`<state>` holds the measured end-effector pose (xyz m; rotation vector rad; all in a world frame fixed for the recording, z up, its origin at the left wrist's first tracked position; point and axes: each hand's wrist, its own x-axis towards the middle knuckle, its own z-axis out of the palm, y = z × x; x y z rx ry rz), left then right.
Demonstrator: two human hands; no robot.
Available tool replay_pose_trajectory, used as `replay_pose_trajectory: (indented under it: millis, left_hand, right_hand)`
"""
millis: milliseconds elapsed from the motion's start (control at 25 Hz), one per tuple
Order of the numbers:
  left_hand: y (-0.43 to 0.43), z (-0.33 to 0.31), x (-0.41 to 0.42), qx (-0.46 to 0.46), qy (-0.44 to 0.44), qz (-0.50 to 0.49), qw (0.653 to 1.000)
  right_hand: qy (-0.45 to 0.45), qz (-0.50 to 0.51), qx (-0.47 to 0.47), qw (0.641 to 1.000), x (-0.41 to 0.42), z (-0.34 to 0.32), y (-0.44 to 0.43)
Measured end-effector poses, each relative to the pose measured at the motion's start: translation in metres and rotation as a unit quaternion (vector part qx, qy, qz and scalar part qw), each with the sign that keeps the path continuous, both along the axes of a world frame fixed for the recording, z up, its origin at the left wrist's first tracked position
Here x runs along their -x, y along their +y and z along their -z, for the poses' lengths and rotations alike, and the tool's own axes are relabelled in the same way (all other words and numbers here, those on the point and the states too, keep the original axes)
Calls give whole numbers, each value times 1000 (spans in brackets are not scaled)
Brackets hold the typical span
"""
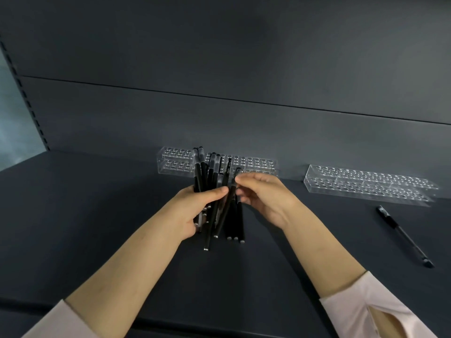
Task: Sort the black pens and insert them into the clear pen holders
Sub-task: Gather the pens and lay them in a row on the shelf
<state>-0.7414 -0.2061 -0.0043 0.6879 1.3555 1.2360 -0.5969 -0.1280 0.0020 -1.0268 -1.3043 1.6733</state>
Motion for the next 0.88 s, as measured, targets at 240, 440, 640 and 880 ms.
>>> replay_pose_trajectory:
  millis: [240, 440, 640, 880]
  left_hand:
    - [-3, -1, 2, -13, -75, -28, 997]
    - [-6, -3, -1, -5, -8, -4, 1000]
    - [-6, -6, -2, -11, 14, 11, 1000]
    - [-8, -14, -30, -40, 21, 54, 998]
  right_hand:
    - [-104, 84, 24, 991, -28, 9, 23]
    - [-204, 106, -47, 972, -15, 26, 26]
    - [-180, 94, -94, 975, -13, 16, 17]
    - [-19, -13, -56, 998, -32, -18, -7]
